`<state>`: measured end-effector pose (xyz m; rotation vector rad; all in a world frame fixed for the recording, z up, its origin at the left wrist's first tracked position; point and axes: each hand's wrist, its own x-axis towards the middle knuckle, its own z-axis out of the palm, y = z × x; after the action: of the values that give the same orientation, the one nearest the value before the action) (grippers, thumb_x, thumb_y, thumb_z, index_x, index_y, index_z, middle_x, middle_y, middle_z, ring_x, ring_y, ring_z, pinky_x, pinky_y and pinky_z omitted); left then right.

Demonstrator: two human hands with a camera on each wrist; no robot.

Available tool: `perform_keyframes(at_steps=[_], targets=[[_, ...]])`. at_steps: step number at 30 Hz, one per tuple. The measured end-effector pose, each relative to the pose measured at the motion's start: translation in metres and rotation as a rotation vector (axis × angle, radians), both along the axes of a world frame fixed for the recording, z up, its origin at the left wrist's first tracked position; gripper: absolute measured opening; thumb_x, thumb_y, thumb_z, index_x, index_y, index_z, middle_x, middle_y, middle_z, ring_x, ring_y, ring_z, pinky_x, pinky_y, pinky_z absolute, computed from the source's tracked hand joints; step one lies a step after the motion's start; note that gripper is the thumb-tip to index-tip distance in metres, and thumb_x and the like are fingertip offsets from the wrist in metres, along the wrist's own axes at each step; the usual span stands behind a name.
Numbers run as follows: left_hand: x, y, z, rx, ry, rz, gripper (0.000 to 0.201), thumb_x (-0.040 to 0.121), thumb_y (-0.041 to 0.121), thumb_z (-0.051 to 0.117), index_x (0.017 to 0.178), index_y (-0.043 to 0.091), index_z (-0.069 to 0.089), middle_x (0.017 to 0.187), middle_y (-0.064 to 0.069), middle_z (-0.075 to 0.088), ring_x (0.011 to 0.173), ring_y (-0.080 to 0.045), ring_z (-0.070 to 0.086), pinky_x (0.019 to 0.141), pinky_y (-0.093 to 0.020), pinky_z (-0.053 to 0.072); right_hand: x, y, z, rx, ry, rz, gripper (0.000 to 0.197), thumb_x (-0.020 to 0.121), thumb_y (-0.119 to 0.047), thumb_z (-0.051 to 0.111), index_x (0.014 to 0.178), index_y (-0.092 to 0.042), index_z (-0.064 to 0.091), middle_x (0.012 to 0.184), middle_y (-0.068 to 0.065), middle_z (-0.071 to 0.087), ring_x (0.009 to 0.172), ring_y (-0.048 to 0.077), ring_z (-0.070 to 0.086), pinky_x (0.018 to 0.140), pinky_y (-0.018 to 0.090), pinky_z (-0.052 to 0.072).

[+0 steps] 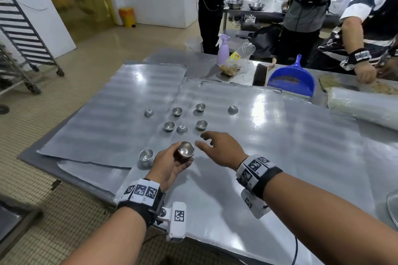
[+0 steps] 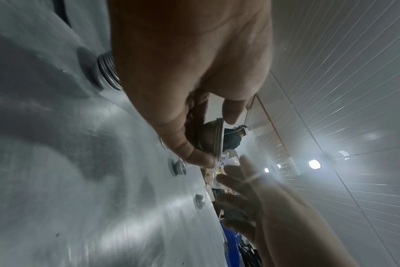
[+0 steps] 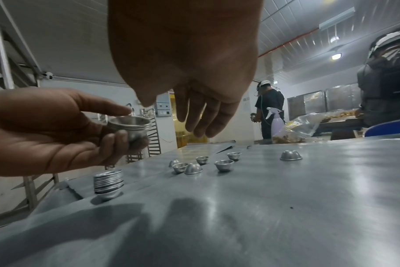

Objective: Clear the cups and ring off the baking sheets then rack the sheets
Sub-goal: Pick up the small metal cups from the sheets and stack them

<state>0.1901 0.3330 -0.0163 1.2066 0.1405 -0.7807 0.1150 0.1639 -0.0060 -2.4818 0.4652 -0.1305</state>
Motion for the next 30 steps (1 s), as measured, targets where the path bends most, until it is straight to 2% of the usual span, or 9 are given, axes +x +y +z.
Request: perform_keyframes(at_steps=[2, 5, 11, 14, 18, 23, 25, 28, 30], targets=[[0.007, -0.001, -0.001, 0.021, 0.008, 0.027, 0.035, 0.097, 0.026, 0.062, 0.111, -0.006, 0.066, 0.1, -0.024, 0.07, 0.077, -0.029, 0.068, 0.064, -0.03, 0.061, 0.005, -0.012, -0.004, -0.019, 0.006, -0.047, 0.045, 0.095, -0.054, 0.053, 0.127, -0.024, 0.063, 0.126, -0.007, 0.067, 0.11, 0.018, 0.063, 0.093, 0.038, 0.051], [0.024, -0.006, -0.002, 0.034, 0.013, 0.045, 0.036, 0.096, 0.025, 0.062, 0.111, -0.007, 0.065, 0.1, -0.023, 0.07, 0.074, -0.027, 0.068, 0.063, -0.029, 0.061, 0.021, -0.028, -0.008, -0.051, 0.065, -0.083, 0.041, 0.095, -0.048, 0.055, 0.127, -0.023, 0.062, 0.128, -0.003, 0.066, 0.113, 0.022, 0.062, 0.095, 0.04, 0.05], [0.059, -0.026, -0.004, 0.027, 0.047, 0.01, 0.032, 0.095, 0.024, 0.064, 0.109, -0.004, 0.067, 0.1, -0.024, 0.07, 0.073, -0.029, 0.068, 0.063, -0.031, 0.062, 0.073, -0.056, -0.015, -0.099, 0.19, -0.132, 0.044, 0.093, -0.046, 0.054, 0.13, -0.023, 0.058, 0.131, 0.003, 0.063, 0.116, 0.025, 0.059, 0.094, 0.041, 0.051], [0.075, -0.037, -0.009, 0.037, 0.073, -0.008, 0.033, 0.095, 0.025, 0.065, 0.111, -0.005, 0.067, 0.099, -0.024, 0.07, 0.073, -0.03, 0.069, 0.062, -0.031, 0.061, 0.1, -0.067, -0.018, -0.132, 0.273, -0.116, 0.048, 0.095, -0.044, 0.055, 0.138, -0.023, 0.052, 0.135, 0.006, 0.059, 0.12, 0.027, 0.057, 0.092, 0.04, 0.05], [0.084, -0.047, -0.023, 0.076, 0.111, -0.051, 0.033, 0.095, 0.025, 0.065, 0.108, -0.005, 0.066, 0.097, -0.025, 0.07, 0.073, -0.031, 0.068, 0.06, -0.031, 0.06, 0.129, -0.078, -0.028, -0.155, 0.36, -0.063, 0.057, 0.095, -0.041, 0.056, 0.147, -0.023, 0.041, 0.146, 0.006, 0.05, 0.129, 0.028, 0.051, 0.101, 0.043, 0.047], [0.082, -0.053, -0.041, 0.14, 0.167, -0.138, 0.023, 0.093, 0.027, 0.065, 0.101, 0.005, 0.069, 0.084, -0.017, 0.072, 0.068, -0.028, 0.068, 0.074, -0.037, 0.053, 0.15, -0.088, -0.044, -0.146, 0.423, -0.022, 0.065, 0.095, -0.041, 0.056, 0.153, -0.022, 0.034, 0.153, 0.005, 0.045, 0.136, 0.028, 0.046, 0.109, 0.04, 0.041], [0.083, -0.053, -0.045, 0.15, 0.179, -0.145, 0.024, 0.094, 0.025, 0.065, 0.103, 0.004, 0.067, 0.083, -0.018, 0.072, 0.068, -0.03, 0.067, 0.073, -0.038, 0.053, 0.155, -0.088, -0.051, -0.15, 0.448, -0.002, 0.064, 0.094, -0.043, 0.057, 0.152, -0.025, 0.037, 0.151, 0.003, 0.048, 0.134, 0.027, 0.047, 0.108, 0.039, 0.041], [0.084, -0.052, -0.049, 0.162, 0.182, -0.151, 0.024, 0.094, 0.024, 0.064, 0.104, 0.002, 0.067, 0.087, -0.022, 0.071, 0.068, -0.031, 0.068, 0.068, -0.037, 0.056, 0.156, -0.086, -0.057, -0.168, 0.444, 0.012, 0.055, 0.09, -0.047, 0.059, 0.142, -0.029, 0.05, 0.138, 0.0, 0.059, 0.126, 0.027, 0.054, 0.1, 0.038, 0.047], [0.085, -0.051, -0.051, 0.159, 0.185, -0.144, 0.025, 0.095, 0.023, 0.064, 0.105, 0.0, 0.067, 0.092, -0.025, 0.071, 0.068, -0.031, 0.07, 0.066, -0.036, 0.058, 0.153, -0.086, -0.06, -0.166, 0.432, 0.003, 0.055, 0.09, -0.047, 0.06, 0.141, -0.028, 0.052, 0.136, 0.002, 0.06, 0.124, 0.028, 0.056, 0.097, 0.038, 0.048]])
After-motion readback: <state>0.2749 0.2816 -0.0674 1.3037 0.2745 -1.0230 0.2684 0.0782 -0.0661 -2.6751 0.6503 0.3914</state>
